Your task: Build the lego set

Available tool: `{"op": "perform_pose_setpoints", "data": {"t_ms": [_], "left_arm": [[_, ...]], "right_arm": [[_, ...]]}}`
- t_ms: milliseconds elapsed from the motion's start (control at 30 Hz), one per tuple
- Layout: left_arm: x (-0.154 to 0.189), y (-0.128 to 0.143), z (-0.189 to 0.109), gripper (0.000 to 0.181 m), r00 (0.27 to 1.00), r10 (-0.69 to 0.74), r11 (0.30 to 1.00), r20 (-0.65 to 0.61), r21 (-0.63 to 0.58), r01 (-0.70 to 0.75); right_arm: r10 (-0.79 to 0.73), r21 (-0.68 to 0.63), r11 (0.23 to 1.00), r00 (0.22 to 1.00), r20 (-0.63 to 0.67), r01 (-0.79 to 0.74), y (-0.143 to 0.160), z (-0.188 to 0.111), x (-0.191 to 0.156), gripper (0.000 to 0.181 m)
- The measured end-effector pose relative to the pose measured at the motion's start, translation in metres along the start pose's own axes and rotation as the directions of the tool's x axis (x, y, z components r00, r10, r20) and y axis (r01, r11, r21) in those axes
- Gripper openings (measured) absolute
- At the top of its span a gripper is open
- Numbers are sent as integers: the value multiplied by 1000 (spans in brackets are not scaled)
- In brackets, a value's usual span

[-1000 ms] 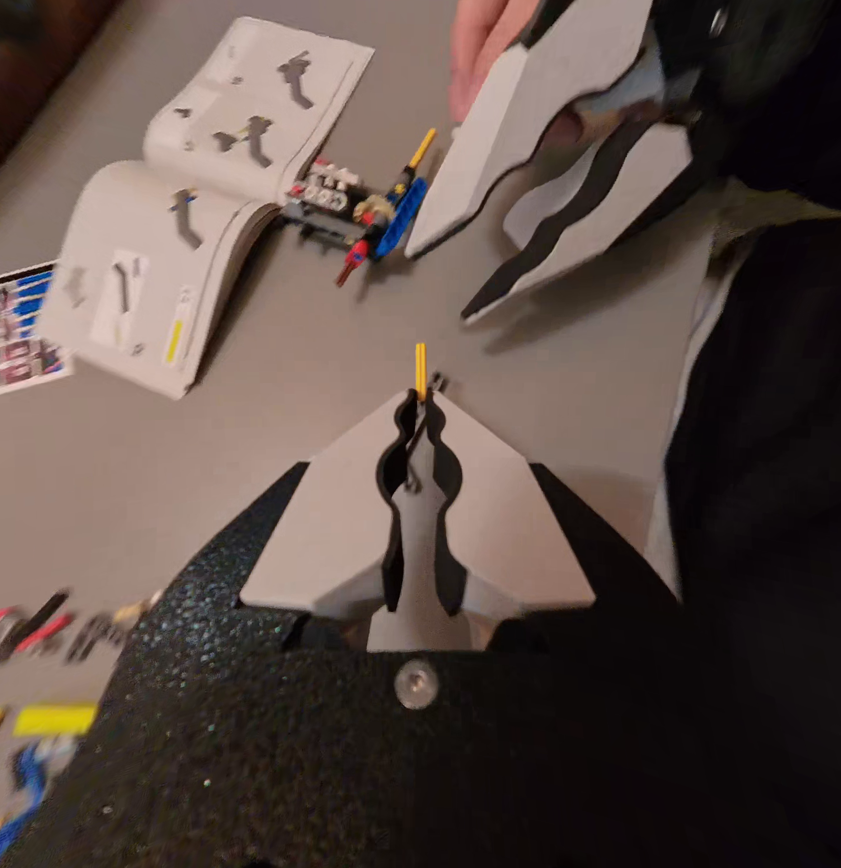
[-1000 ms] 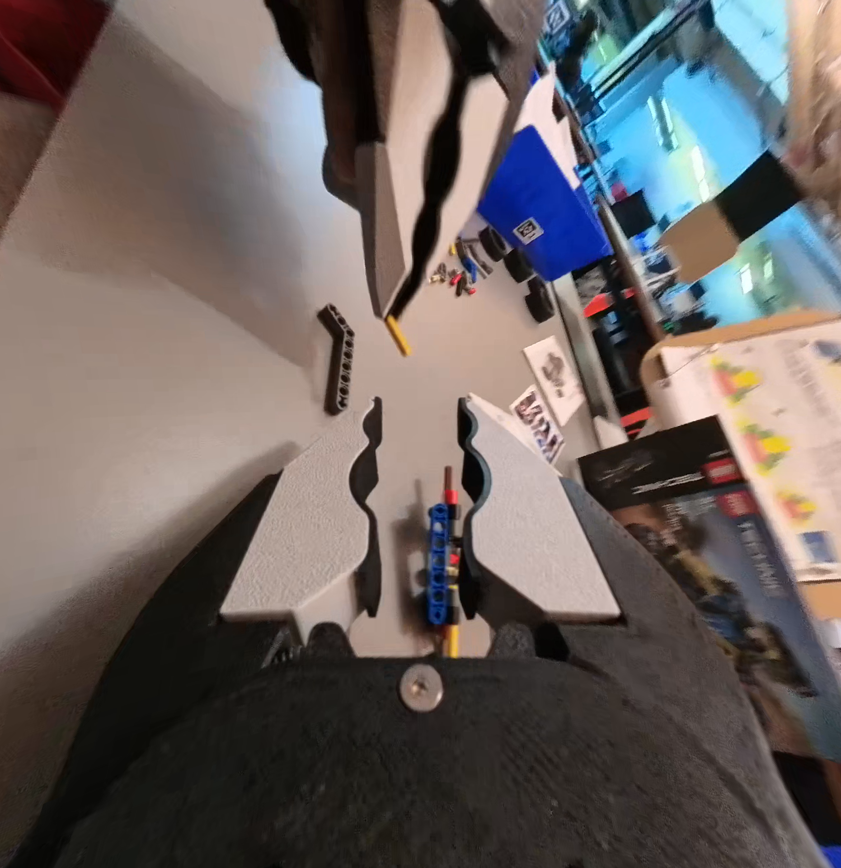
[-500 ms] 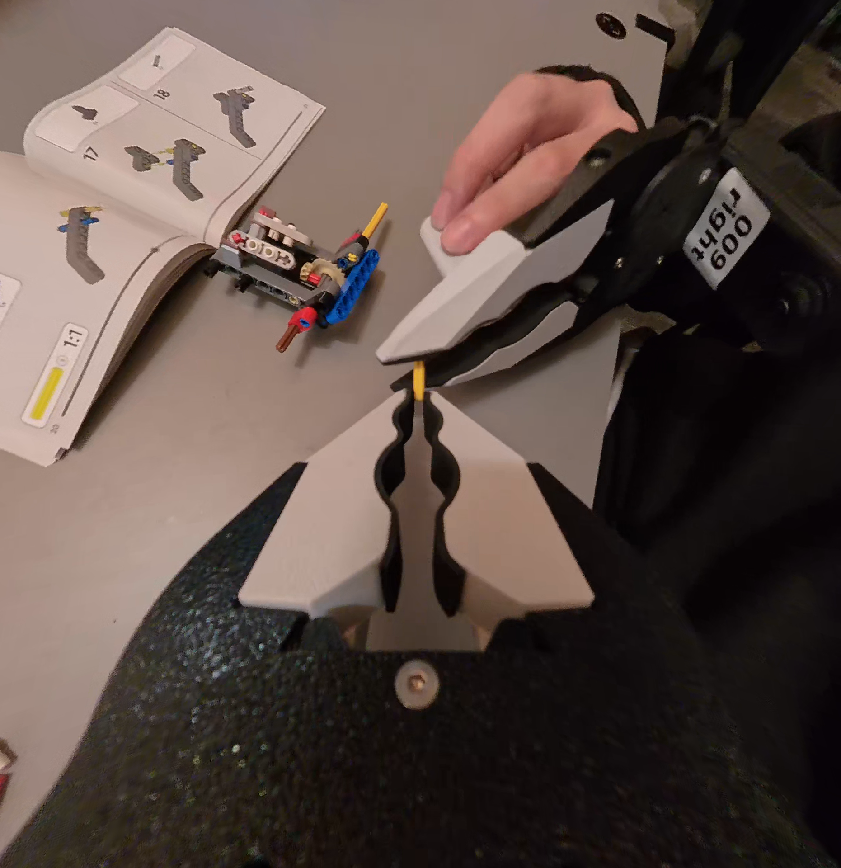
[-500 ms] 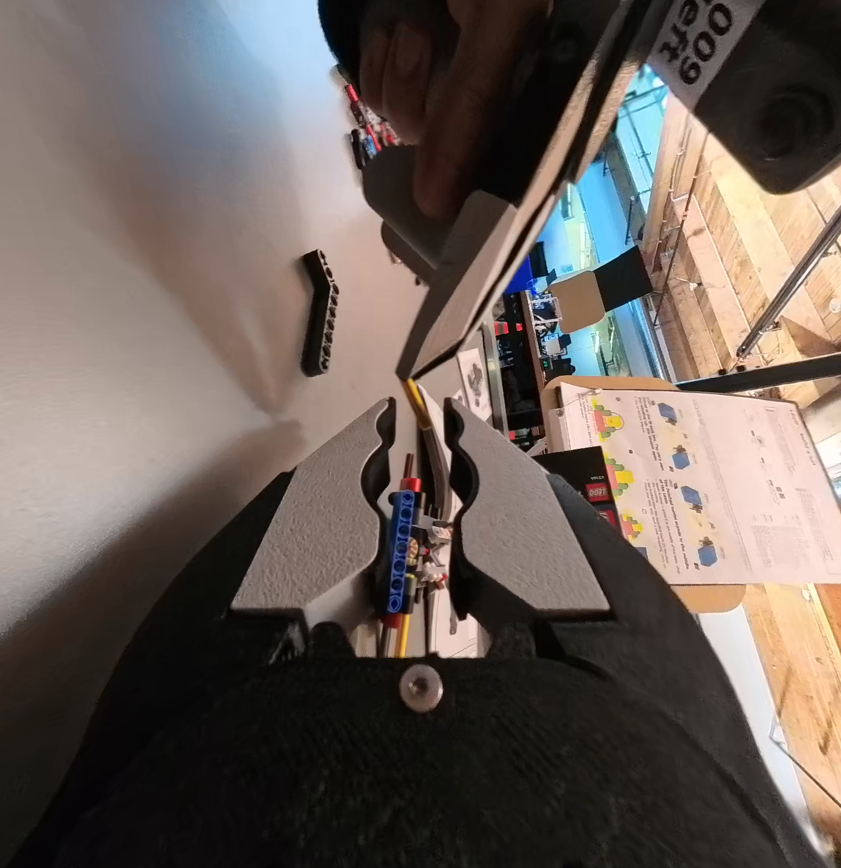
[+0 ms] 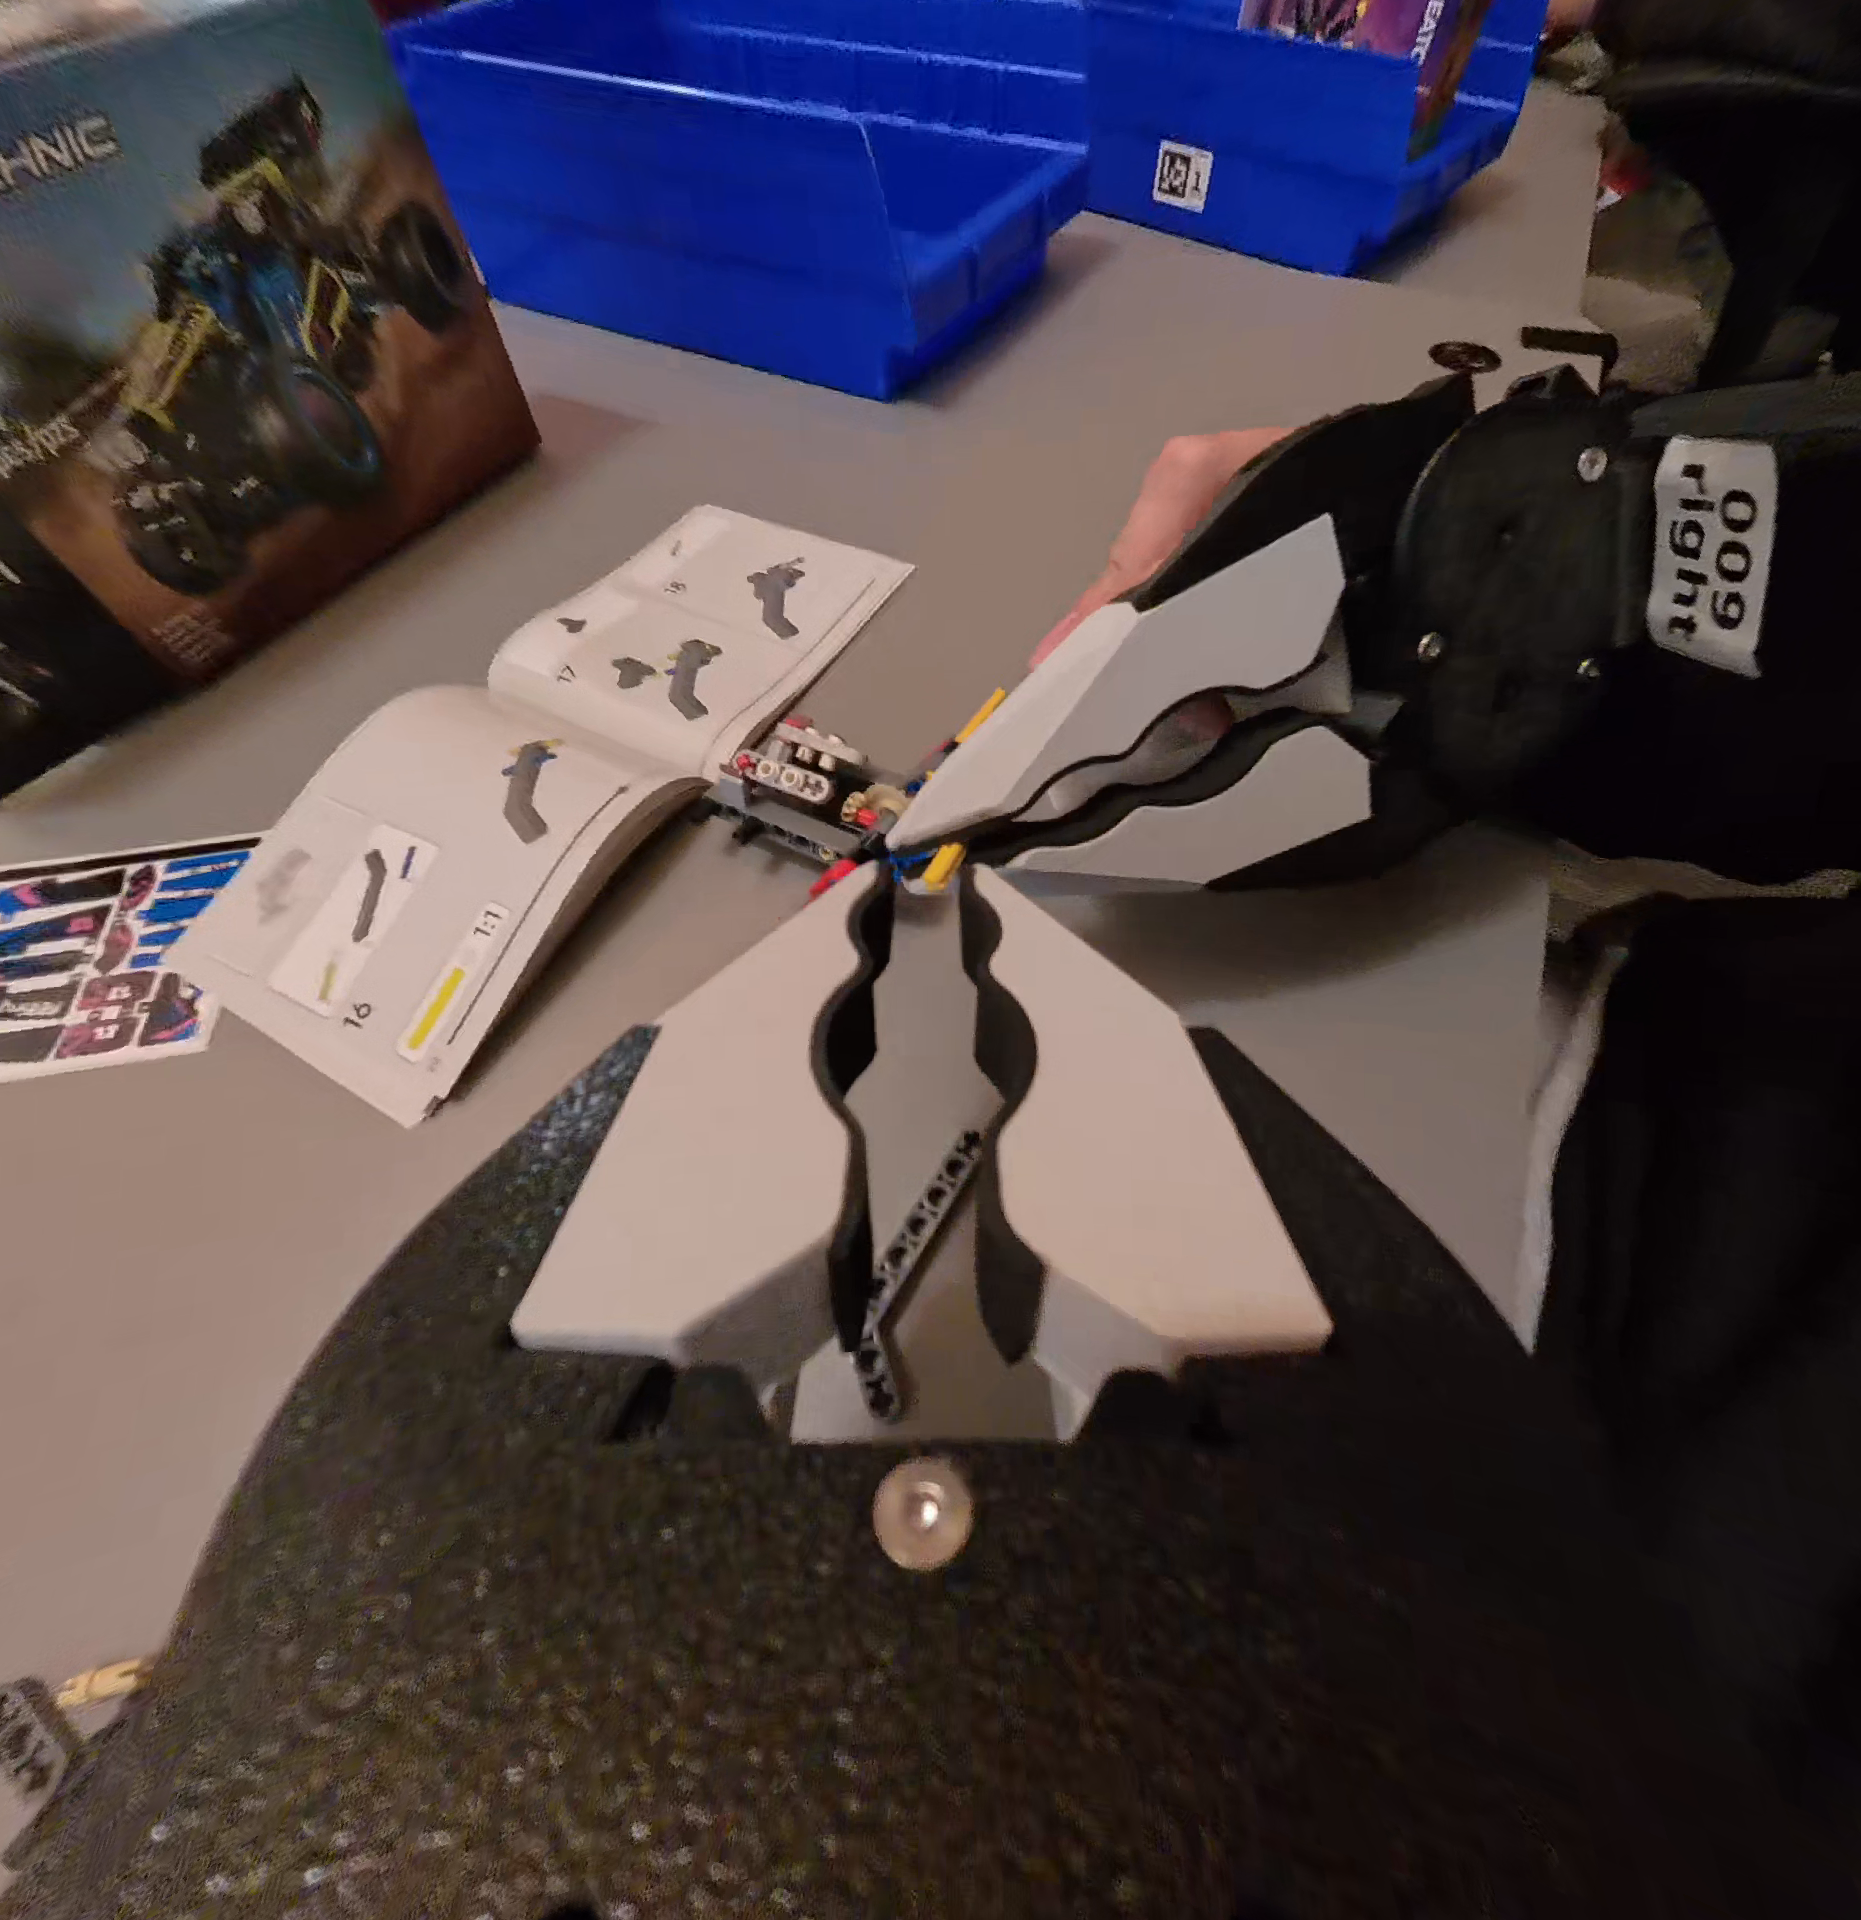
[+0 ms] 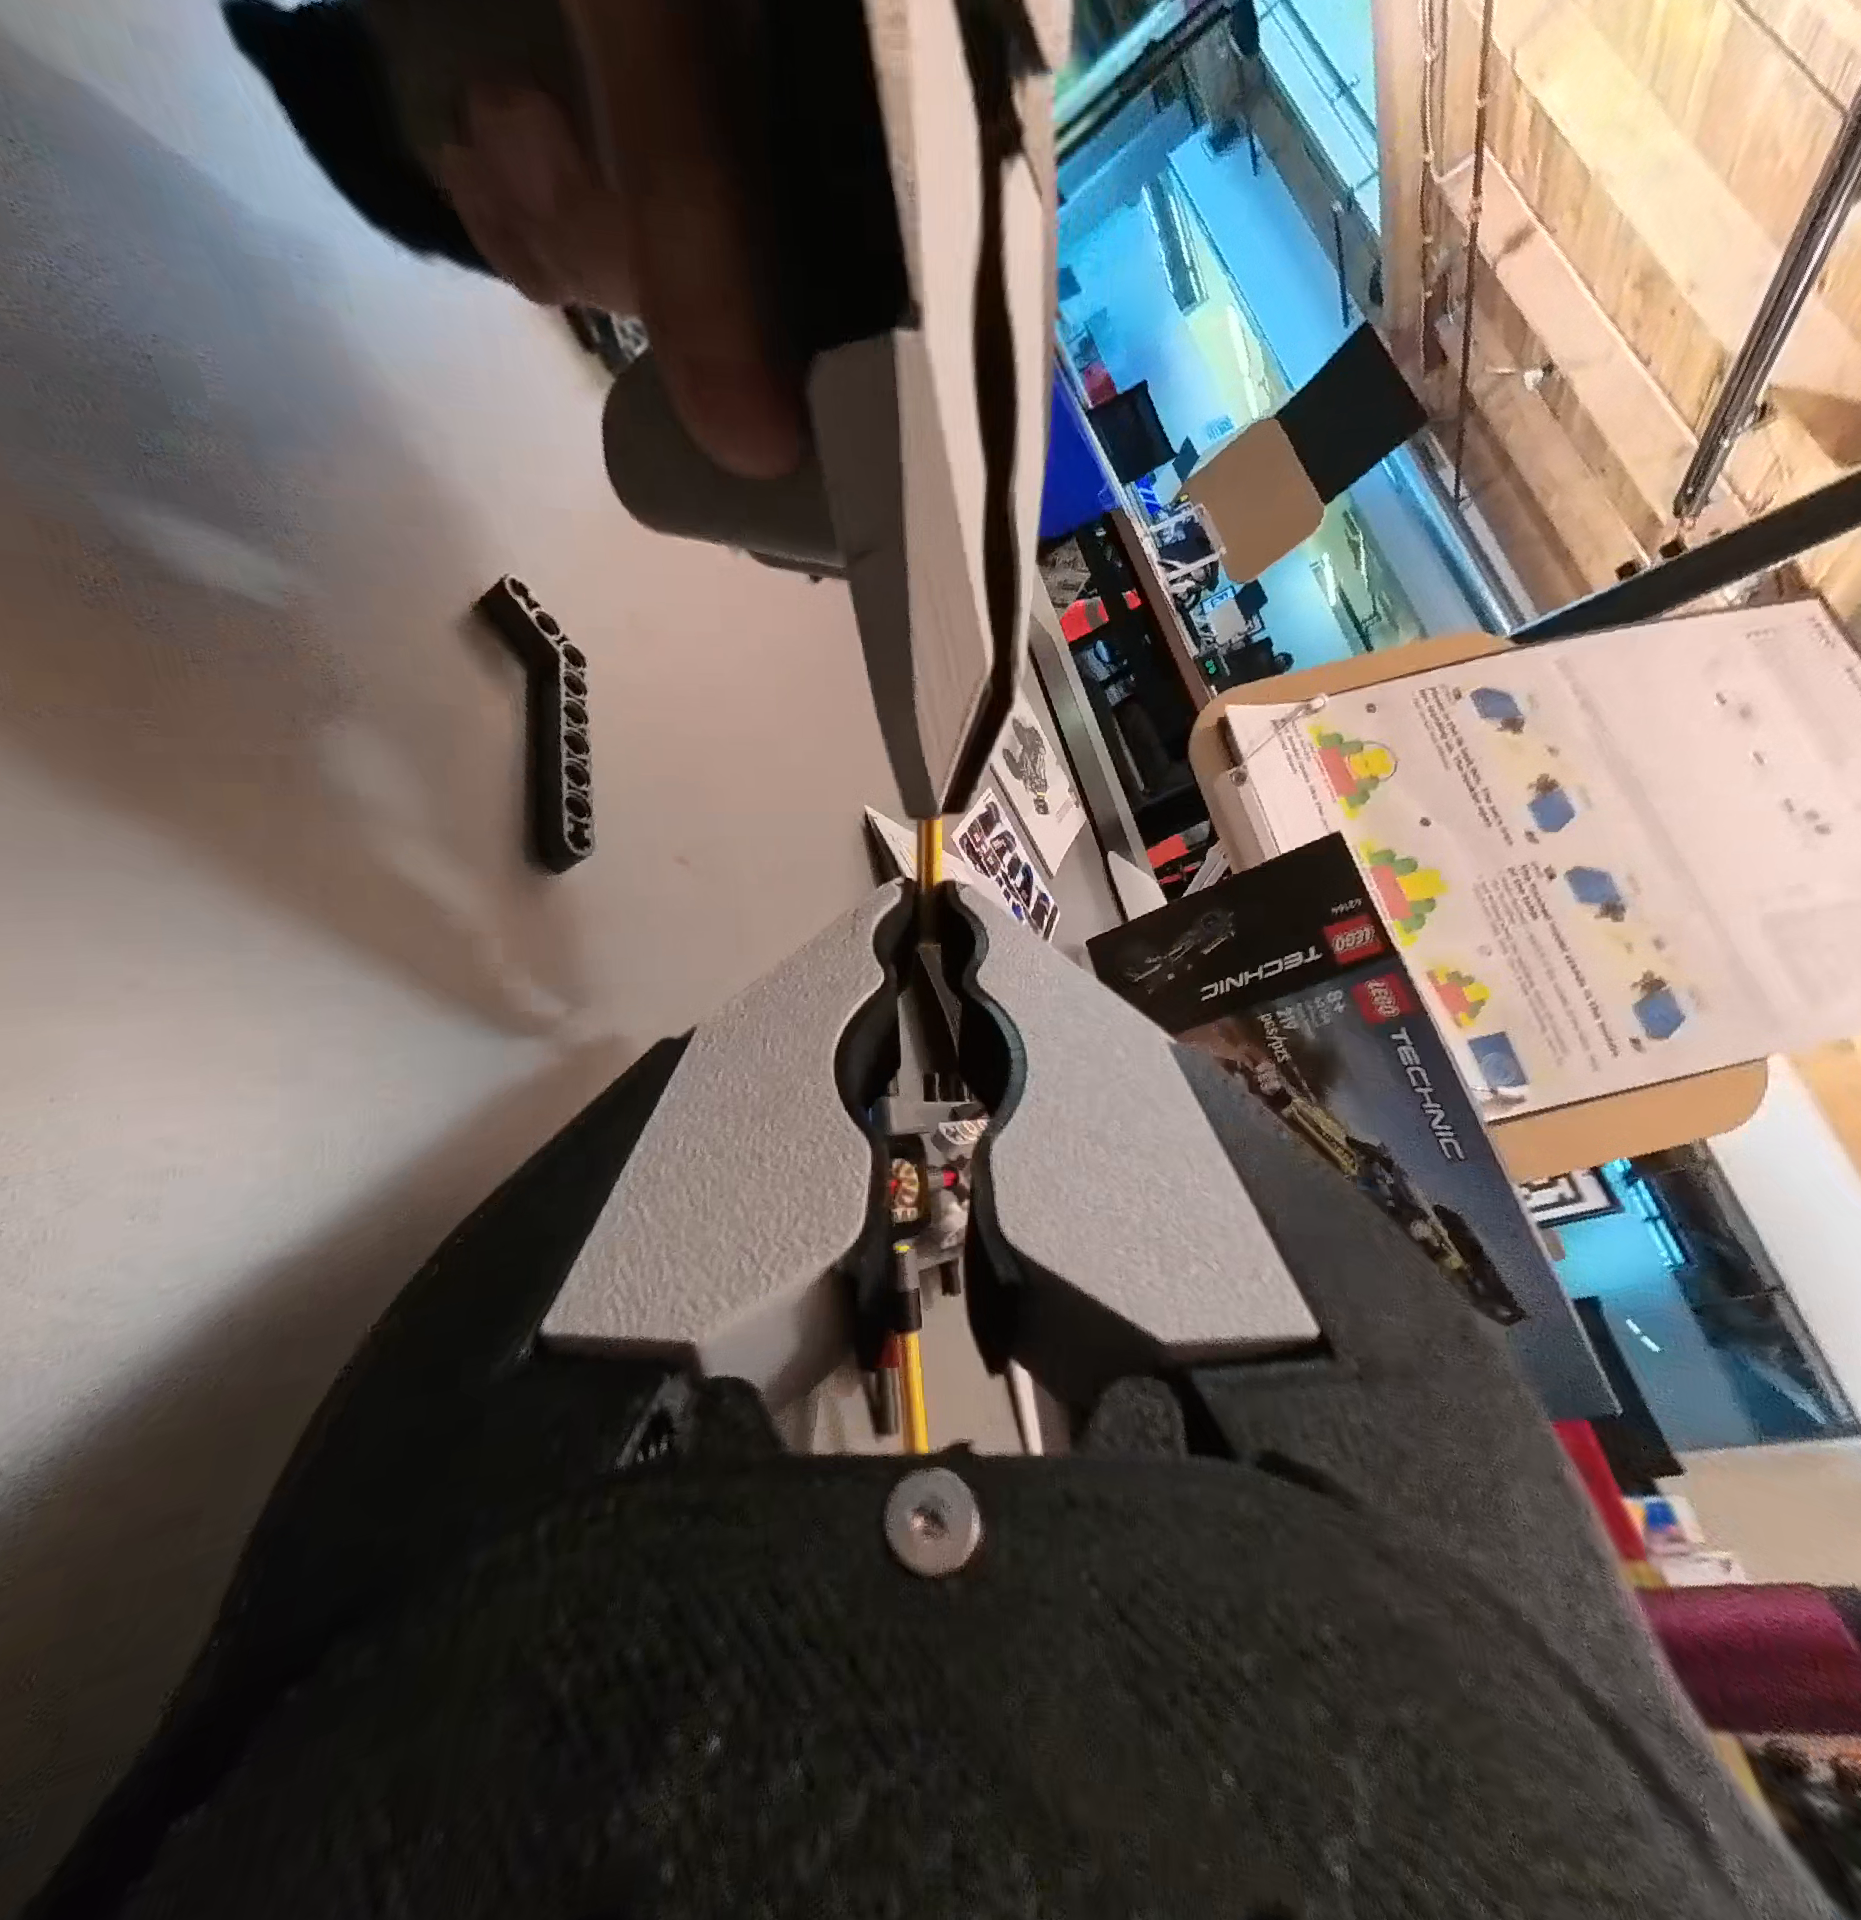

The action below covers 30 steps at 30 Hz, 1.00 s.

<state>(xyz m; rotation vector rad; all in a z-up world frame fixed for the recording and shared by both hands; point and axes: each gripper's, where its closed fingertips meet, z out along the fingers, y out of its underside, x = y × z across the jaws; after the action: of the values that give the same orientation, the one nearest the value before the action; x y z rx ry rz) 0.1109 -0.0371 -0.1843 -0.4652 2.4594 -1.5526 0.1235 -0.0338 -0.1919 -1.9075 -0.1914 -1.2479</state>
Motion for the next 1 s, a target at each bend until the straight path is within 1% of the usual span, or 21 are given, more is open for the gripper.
{"op": "perform_pose_setpoints", "data": {"t_ms": [100, 133, 200, 267, 400, 500, 633, 733, 767, 833, 1000], "left_arm": [[-1, 3, -1, 20, 1000, -9, 1000, 4, 3, 9], [0, 4, -1, 19, 1000, -13, 1000, 3, 8, 13], [-1, 2, -1, 9, 1000, 1, 1000, 5, 30, -1], [-1, 2, -2, 13, 1000, 7, 999, -2, 33, -6], [1, 3, -3, 10, 1000, -3, 999, -27, 39, 5], [4, 3, -2, 11, 998, -23, 999, -52, 41, 25], [2, 3, -2, 5, 999, -19, 999, -37, 44, 20], [4, 0, -3, 13, 998, -27, 998, -56, 58, 30], [5, -2, -3, 12, 997, -37, 997, -62, 68, 41], [2, -2, -3, 3, 997, -54, 996, -48, 72, 57], [2, 1, -4, 3, 999, -25, 998, -48, 64, 28]], "right_arm": [[69, 7, 998, 998, 1, -69, -2, 2, 1, 1], [96, 10, 995, 995, 15, -96, -2, 2, 0, 1], [127, 18, 992, 992, 15, -127, -3, 4, 1, 1], [155, 20, 988, 988, 24, -156, -2, 4, 2, 1], [184, 35, 982, 982, 37, -186, -3, 4, 2, 1], [168, 44, 985, 985, 29, -169, -4, 3, 2, 1], [162, 50, 985, 986, 30, -163, -5, 3, 2, 1], [153, 55, 987, 988, 29, -154, -6, 3, 2, 1], [144, 54, 988, 989, 33, -145, -6, 3, 0, 1], [127, 49, 991, 991, 31, -128, -6, 3, -1, 1], [116, 52, 992, 992, 42, -118, -7, 3, -4, 1]]}}
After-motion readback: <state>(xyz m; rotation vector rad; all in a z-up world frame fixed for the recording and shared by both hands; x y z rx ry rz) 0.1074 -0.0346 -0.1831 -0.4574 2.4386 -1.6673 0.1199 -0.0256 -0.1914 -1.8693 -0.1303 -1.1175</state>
